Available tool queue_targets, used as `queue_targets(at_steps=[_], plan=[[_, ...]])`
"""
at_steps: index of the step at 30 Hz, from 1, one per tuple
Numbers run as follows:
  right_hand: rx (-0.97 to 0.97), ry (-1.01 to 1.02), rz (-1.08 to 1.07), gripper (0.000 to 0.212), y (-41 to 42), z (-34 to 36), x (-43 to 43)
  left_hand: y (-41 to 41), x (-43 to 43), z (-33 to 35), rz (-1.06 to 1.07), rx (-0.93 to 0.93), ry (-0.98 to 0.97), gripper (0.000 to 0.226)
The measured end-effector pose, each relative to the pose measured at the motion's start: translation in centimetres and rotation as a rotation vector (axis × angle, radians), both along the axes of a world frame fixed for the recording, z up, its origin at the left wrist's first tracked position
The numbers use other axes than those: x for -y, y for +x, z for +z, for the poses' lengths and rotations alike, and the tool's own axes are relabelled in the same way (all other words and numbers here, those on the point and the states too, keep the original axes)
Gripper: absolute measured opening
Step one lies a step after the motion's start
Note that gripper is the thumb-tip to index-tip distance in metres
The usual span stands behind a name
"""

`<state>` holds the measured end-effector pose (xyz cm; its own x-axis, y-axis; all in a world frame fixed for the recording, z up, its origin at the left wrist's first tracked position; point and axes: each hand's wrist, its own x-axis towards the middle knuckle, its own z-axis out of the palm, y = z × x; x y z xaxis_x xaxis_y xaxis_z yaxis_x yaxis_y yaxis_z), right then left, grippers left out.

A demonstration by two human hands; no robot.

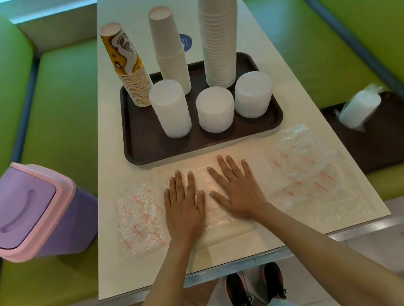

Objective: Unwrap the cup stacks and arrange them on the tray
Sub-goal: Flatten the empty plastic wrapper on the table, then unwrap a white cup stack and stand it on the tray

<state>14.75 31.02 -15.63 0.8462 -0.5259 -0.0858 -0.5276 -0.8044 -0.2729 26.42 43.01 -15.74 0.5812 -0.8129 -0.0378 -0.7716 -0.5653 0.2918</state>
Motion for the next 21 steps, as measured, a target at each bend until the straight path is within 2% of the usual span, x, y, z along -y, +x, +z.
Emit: queue_targets(at_steps=[8,10,13,15,17,19,21], plan=[[-0.071,-0.021,-0.17,0.09,-3.6,-0.1,2.8,0.2,-0.2,-0.2,-0.022,-0.024,0.049,0.081],[-0.094,-0.014,-0.18,0.095,-3.9,0.1,3.0,0.3,-0.2,0.1,-0.03,-0.04,0.069,0.08],[-0.087,-0.002,-0.165,0.089,-3.9,0.7,3.4,0.3,0.2,1.2,0.019,-0.07,0.07,0.074],[0.072,-0.012,-0.199,0.078,-4.5,1.6,4.2,-0.1,1.3,2.5,0.096,-0.083,0.078,0.06],[0.339,-0.051,-0.284,0.057,-5.0,2.5,5.4,-1.0,3.1,4.2,0.126,-0.094,-0.022,0.05],[0.53,-0.092,-0.382,0.044,-5.9,4.0,7.5,-3.1,6.1,6.1,0.028,-0.153,-0.216,0.042],[0.617,-0.122,-0.455,0.035,-6.7,5.8,9.9,-5.5,9.5,8.2,-0.102,-0.278,-0.342,0.037]])
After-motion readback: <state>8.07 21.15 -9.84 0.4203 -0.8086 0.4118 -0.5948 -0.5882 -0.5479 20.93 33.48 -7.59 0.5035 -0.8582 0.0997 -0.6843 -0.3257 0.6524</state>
